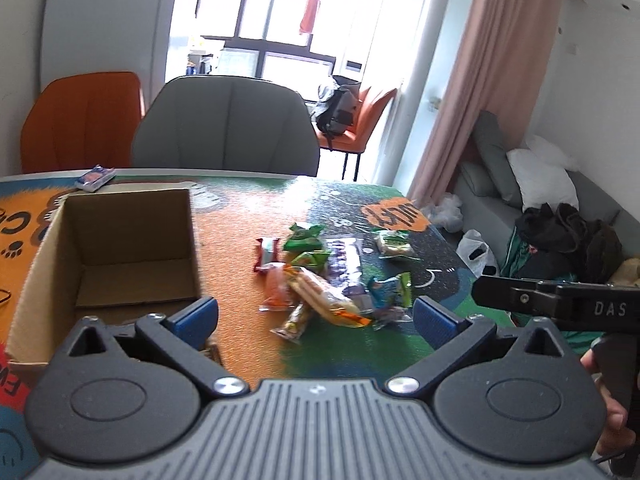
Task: Organize snacks
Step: 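Move both grippers back to the snack pile, then grasp the green-and-purple snack bag with the right gripper while the left grasps the long bread roll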
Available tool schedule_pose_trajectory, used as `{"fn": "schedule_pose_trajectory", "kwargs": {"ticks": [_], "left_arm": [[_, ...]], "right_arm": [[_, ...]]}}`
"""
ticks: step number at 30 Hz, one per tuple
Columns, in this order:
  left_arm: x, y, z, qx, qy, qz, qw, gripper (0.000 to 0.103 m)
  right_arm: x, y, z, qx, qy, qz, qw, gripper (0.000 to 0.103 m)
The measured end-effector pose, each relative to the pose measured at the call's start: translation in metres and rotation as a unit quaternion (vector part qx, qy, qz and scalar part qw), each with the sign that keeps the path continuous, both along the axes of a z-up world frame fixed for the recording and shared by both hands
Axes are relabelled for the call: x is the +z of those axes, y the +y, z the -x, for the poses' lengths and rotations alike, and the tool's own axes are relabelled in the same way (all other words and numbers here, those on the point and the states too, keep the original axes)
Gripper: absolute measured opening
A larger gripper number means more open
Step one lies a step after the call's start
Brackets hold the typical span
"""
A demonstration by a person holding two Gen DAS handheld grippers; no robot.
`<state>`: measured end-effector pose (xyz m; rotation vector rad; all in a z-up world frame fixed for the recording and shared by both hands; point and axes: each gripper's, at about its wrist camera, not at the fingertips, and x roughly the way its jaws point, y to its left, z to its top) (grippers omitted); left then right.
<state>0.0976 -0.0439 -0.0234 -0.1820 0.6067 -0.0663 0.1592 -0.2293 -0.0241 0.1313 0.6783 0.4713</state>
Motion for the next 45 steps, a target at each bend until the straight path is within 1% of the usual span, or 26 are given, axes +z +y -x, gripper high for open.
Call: {"fn": "schedule_pose_trajectory", "kwargs": {"ticks": [4,8,10,12,15,19,21,23,29,45], "left_arm": [[-0.005,-0.011,-0.007,-0.005,0.004,-0.005,1.0,0.102],[-0.008,-0.016,-0.013,-0.009,0.004,0.0,1.0,0.102],[-0.01,-0.019,-0.018,-0.01,0.006,0.0,0.9999,0.101],[-0.013,-0.022,-0.021,-0.014,0.006,-0.001,0.9999,0.1],[-0.016,-0.026,-0.027,-0.018,0.011,-0.003,0.9998,0.094],[-0.023,-0.03,-0.037,-0.024,0.02,-0.004,0.9995,0.088],[-0.028,-0.031,-0.042,-0.025,0.026,-0.004,0.9993,0.085],[-0.032,-0.032,-0.047,-0.027,0.032,-0.003,0.9991,0.082],[-0.044,-0.033,-0.065,-0.026,0.046,0.0,0.9986,0.077],[-0.074,-0.026,-0.113,-0.01,0.08,0.012,0.9967,0.064]], "right_arm": [[-0.005,-0.005,-0.004,-0.001,0.005,-0.003,1.0,0.1],[-0.011,-0.011,-0.009,-0.001,0.013,-0.009,1.0,0.094],[-0.016,-0.013,-0.012,-0.002,0.019,-0.013,1.0,0.09],[-0.02,-0.015,-0.016,-0.001,0.026,-0.017,1.0,0.083],[-0.027,-0.017,-0.021,-0.001,0.036,-0.024,0.999,0.076],[-0.034,-0.019,-0.03,0.002,0.047,-0.03,0.998,0.07],[-0.038,-0.019,-0.036,0.005,0.055,-0.034,0.998,0.065],[-0.042,-0.019,-0.041,0.007,0.061,-0.038,0.997,0.063],[-0.053,-0.018,-0.057,0.011,0.077,-0.045,0.996,0.058],[-0.081,-0.005,-0.096,0.021,0.11,-0.052,0.992,0.058]]}}
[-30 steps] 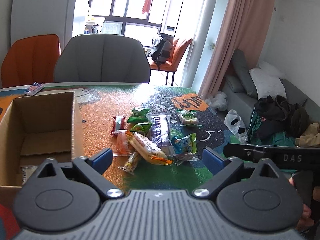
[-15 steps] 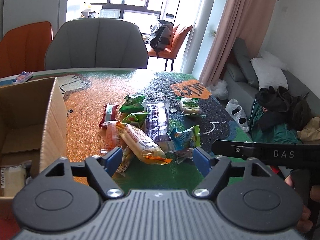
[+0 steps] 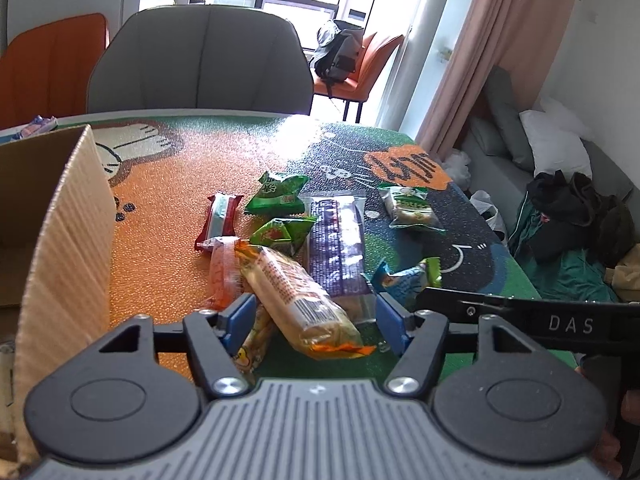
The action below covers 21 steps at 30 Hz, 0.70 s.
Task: Organize snacks
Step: 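Grasp the green-and-purple snack bag with the right gripper while the left grasps the long bread roll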
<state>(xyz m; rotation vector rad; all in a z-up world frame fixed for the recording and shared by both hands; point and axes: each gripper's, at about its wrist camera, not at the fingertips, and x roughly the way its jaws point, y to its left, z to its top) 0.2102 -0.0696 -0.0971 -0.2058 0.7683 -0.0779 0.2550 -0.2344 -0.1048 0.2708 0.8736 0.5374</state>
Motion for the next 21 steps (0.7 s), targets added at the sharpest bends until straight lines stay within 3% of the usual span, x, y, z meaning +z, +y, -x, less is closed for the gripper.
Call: {"fn": "schedule_pose_trajectory", "kwargs": {"ticks": [8,14,16,21], "left_arm": [[-0.01,0.002,-0.012,0.001,0.011,0.0,0.9999,0.057],[-0.011,0.006,-0.013,0.01,0.008,-0.005,0.9999,0.039],[-0.01,0.009,-0.011,0.012,0.003,-0.002,0.9999,0.034],[0.0,0.01,-0.003,0.016,-0.016,0.0,0.9997,0.032]], "right_arm": [[-0.004,0.006,-0.01,0.006,0.003,0.0,1.0,0.054],[-0.005,0.008,-0.009,0.004,-0.001,0.014,1.0,0.027],[-0.004,0.006,-0.008,0.003,-0.002,0.007,1.0,0.027],[0.005,0.005,-0.002,-0.001,-0.016,0.008,1.0,0.026]]}}
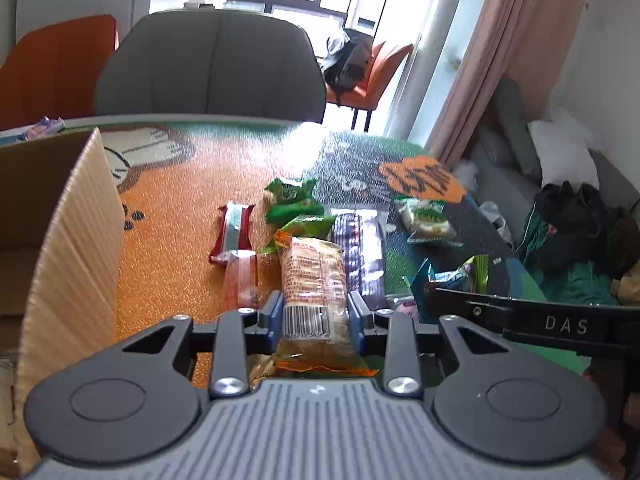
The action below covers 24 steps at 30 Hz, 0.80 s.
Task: Organize snacks
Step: 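Grasp the green-and-purple snack bag with the right gripper while the left grasps the long bread roll, then carry the green bag with the right gripper while the left carries the bread roll to the box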
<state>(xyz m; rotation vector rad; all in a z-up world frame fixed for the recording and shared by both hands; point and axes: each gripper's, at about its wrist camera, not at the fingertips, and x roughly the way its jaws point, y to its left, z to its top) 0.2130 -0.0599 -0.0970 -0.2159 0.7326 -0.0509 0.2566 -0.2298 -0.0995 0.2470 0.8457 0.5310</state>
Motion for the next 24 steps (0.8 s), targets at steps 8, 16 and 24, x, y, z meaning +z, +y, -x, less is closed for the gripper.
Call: {"fn": "schedule_pose_trajectory", "kwargs": {"ticks": [8,16,24], "left_arm": [[0.017,-0.002,0.017,-0.001,-0.019,0.0,0.9998,0.032],[0.033,-0.003,0.036,-0.003,-0.034,-0.004,0.9994,0.032],[0.048,0.0,0.057,0.003,-0.051,-0.01,0.9987,0.032]], "right_arm": [[0.017,-0.006,0.013,-0.009,-0.016,0.001,1.0,0.026],[0.033,-0.001,0.03,-0.008,-0.031,0.009,0.999,0.026],[0.048,0.003,0.048,-0.008,-0.048,0.015,0.999,0.026]]}}
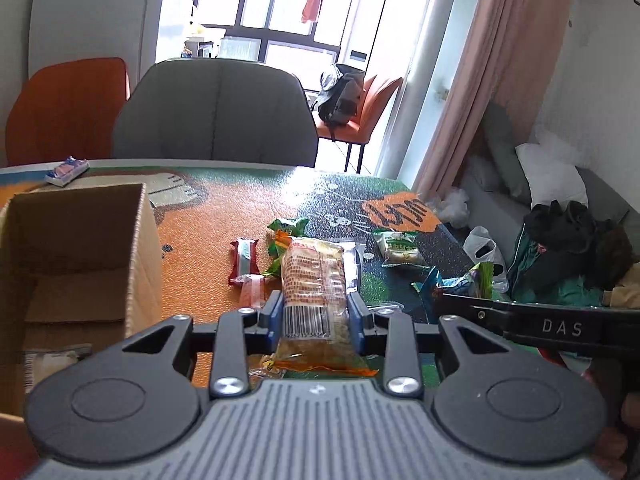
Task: Organize snacks
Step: 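Carry the green bag with the right gripper while the left carries the bread roll to the box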
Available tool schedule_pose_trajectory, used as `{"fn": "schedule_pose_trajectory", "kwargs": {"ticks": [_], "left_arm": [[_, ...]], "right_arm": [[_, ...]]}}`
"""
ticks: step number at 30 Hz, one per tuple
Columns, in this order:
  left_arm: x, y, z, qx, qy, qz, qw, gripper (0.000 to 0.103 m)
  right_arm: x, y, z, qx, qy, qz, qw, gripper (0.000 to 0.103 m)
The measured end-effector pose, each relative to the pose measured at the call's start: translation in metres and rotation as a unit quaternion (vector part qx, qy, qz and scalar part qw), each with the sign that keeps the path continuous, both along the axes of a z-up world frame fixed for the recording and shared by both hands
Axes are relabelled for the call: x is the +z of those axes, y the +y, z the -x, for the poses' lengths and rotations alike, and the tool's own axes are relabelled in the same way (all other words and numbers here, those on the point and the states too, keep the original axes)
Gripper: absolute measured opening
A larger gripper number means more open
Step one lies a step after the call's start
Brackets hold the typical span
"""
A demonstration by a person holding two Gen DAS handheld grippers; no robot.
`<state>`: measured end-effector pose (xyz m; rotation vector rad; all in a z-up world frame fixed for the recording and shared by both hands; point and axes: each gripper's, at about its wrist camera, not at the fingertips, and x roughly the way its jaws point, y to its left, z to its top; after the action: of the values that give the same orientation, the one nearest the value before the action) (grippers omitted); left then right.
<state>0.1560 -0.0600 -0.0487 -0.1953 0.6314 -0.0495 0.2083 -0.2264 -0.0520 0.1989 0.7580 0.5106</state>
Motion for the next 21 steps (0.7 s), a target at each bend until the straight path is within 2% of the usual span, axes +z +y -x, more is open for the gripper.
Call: {"fn": "schedule_pose_trajectory", "kwargs": {"ticks": [21], "left_arm": [[0.022,0.026,0.046,0.022,-0.024,-0.006,0.9995,0.032]], "right_arm": [[0.021,0.038,0.03,0.032,-0.027,0.009,0.999,0.026]]}}
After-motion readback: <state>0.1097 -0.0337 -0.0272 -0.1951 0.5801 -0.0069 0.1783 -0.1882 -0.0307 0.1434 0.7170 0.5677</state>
